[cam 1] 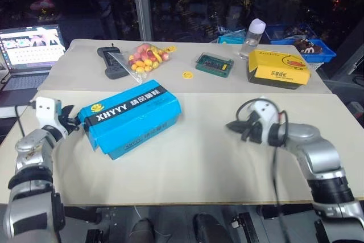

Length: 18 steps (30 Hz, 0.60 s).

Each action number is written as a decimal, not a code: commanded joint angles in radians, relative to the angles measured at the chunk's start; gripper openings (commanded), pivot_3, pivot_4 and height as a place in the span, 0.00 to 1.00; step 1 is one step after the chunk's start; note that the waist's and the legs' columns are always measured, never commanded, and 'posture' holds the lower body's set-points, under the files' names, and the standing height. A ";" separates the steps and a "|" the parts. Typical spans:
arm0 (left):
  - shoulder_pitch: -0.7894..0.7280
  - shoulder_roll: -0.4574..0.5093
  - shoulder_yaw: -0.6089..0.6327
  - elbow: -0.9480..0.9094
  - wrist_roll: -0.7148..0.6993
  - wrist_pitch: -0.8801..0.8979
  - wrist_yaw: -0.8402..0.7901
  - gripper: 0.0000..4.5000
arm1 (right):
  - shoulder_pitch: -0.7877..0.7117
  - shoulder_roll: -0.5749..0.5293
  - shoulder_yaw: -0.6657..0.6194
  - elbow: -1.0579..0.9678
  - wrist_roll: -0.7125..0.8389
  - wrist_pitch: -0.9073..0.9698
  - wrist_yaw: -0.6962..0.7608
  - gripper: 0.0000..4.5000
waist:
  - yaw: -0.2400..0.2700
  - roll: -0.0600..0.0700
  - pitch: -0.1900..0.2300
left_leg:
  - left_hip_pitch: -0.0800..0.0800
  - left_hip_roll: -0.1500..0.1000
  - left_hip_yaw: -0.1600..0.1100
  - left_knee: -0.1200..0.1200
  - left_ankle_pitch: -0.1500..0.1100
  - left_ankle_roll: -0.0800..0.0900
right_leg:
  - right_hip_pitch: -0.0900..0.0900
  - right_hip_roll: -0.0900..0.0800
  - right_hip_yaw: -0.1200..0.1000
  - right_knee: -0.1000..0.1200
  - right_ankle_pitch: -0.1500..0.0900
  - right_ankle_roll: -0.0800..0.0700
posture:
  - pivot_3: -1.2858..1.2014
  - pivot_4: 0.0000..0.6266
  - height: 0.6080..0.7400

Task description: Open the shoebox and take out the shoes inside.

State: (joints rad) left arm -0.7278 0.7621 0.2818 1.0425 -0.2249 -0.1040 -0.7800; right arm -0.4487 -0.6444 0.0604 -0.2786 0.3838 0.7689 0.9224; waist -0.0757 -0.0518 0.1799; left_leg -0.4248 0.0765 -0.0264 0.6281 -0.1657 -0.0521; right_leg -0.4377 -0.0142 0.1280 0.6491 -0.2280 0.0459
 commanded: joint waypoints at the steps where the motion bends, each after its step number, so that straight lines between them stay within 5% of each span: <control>1: -0.094 0.039 -0.038 0.068 0.052 -0.006 -0.029 0.28 | -0.042 0.017 0.096 -0.079 0.019 0.031 0.018 0.00 | 0.003 0.000 0.000 | 0.000 0.000 0.000 0.001 0.000 0.000 | 0.001 0.000 0.000 0.000 0.000 0.000 | 0.52 0.24 0.90; 4: -0.151 0.035 -0.056 0.109 0.075 -0.003 -0.041 0.02 | -0.104 0.076 0.185 -0.040 -0.023 0.048 -0.034 0.00 | 0.005 0.000 0.000 | 0.000 0.000 0.000 0.003 0.000 0.000 | 0.000 0.000 0.000 0.000 0.002 0.000 | 0.52 0.24 0.90; 13: -0.155 0.032 -0.103 0.086 0.108 0.005 -0.155 0.02 | -0.300 0.347 0.372 0.235 -0.180 -0.040 -0.170 0.00 | 0.006 0.000 0.000 | -0.002 0.000 0.000 0.002 0.000 0.000 | -0.003 0.000 -0.001 0.002 0.002 0.000 | 0.52 0.24 0.90; 18: -0.063 0.041 -0.117 -0.057 0.083 0.056 -0.288 0.02 | -0.339 0.401 0.385 0.323 -0.216 -0.085 -0.168 0.00 | 0.013 0.000 0.000 | -0.005 0.000 -0.001 0.002 0.000 0.000 | -0.005 0.000 -0.002 0.006 0.001 -0.003 | 0.52 0.24 0.90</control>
State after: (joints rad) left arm -0.7983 0.7835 0.1705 1.0546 -0.1221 -0.0619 -1.0278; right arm -0.7604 -0.2502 0.4588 0.0459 0.1782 0.7209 0.7553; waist -0.0624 -0.0520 0.1797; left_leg -0.4306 0.0767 -0.0271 0.6301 -0.1653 -0.0519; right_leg -0.4434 -0.0142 0.1262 0.6554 -0.2268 0.0419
